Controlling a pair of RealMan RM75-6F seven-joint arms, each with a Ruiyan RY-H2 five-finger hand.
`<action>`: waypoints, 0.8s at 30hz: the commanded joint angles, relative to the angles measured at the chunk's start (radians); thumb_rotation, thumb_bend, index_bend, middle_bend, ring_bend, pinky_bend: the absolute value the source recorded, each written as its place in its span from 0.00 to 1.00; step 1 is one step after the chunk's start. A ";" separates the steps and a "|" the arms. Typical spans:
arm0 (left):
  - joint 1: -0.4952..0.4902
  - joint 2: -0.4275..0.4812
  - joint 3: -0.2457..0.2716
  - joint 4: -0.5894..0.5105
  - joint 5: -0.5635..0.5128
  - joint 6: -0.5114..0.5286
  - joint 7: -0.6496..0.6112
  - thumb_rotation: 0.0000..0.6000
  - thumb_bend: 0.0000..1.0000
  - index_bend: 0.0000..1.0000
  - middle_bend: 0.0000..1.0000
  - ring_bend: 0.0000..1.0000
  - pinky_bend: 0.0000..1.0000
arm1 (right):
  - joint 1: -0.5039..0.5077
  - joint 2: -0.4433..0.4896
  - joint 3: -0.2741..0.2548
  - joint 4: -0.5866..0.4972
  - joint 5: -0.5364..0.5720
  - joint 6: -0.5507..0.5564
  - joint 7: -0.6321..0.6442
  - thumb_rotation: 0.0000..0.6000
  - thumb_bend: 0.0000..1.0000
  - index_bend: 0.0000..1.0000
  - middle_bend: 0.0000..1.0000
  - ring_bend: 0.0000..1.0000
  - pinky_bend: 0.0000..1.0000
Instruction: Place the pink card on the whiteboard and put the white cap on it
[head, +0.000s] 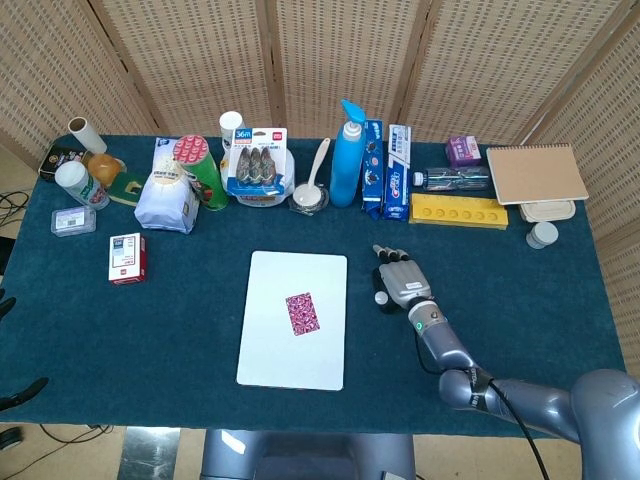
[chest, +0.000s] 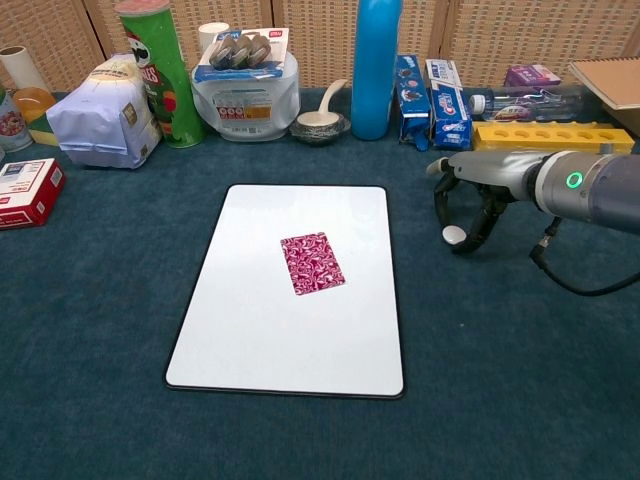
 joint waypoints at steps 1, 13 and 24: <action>0.000 0.000 0.000 0.001 0.001 0.001 0.000 1.00 0.04 0.00 0.00 0.00 0.05 | 0.000 0.004 0.001 -0.006 0.002 0.003 -0.001 1.00 0.31 0.54 0.01 0.00 0.06; 0.000 0.001 0.000 0.001 0.001 0.001 -0.002 1.00 0.04 0.00 0.00 0.00 0.05 | 0.014 0.031 0.008 -0.097 -0.005 0.034 -0.029 1.00 0.31 0.54 0.01 0.00 0.06; 0.002 0.002 0.003 0.005 0.008 0.006 -0.009 1.00 0.04 0.00 0.00 0.00 0.05 | 0.073 0.007 0.077 -0.235 0.091 0.066 -0.046 1.00 0.32 0.54 0.01 0.00 0.08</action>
